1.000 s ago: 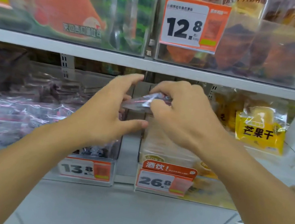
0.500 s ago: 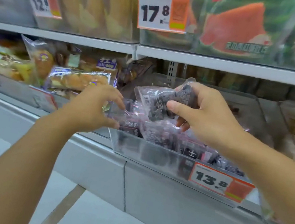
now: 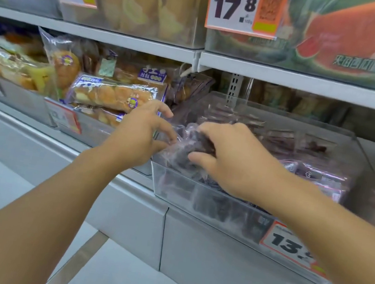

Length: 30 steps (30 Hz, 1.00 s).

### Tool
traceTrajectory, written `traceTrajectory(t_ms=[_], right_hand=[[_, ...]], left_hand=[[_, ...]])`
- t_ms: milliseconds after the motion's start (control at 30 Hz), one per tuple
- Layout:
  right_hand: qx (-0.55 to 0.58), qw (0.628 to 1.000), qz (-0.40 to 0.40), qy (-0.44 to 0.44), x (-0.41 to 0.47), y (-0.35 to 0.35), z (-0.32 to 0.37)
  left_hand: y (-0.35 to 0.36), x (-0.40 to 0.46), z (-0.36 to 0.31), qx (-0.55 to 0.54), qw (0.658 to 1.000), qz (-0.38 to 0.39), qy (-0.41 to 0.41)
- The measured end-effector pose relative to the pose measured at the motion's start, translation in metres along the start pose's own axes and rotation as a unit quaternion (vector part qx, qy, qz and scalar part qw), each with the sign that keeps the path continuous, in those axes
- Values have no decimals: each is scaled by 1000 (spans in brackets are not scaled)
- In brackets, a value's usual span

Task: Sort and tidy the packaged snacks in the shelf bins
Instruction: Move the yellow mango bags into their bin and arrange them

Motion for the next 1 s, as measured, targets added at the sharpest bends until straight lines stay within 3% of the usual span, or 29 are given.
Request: traceTrajectory(t_ms=[133,267,367,533,733,833,900,1000], right_hand=[[-17,999,2,33,20,16,16],[-87,991,85,52,25,23,22],[-84,988,121,36,26,26,22],[-97,992,71,32,22,27,23],[-140,986,86,27,18,29,44],[-149,981,122,24,16,32,43],[-133,982,135,3,7,28,40],[-94,994,60,-3,-13,5,22]], left_hand=[[-2,0,-4,-46,999,-11,-28],[-9,-2,-5,-4,999,-12,-33],[-8,-3,-6,27,998,34,-48],[-16,-12,-7,-94,990,56,-85],[-14,-15,-14,-195,968,23,-158],[-15,-15,-18,-152,974,23,-167],[-13,-15,-22,-33,989,42,-141],[-4,-15,-41,78,996,18,-27]])
Point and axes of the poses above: each hand's wrist, its own x-axis towards the middle knuckle, its own y-axis out of the palm, z = x × y, the point moved 3 cm from there along x, towards the middle knuckle, and after that the axes turned 4 degrees about -x, right-handed, at the moved point
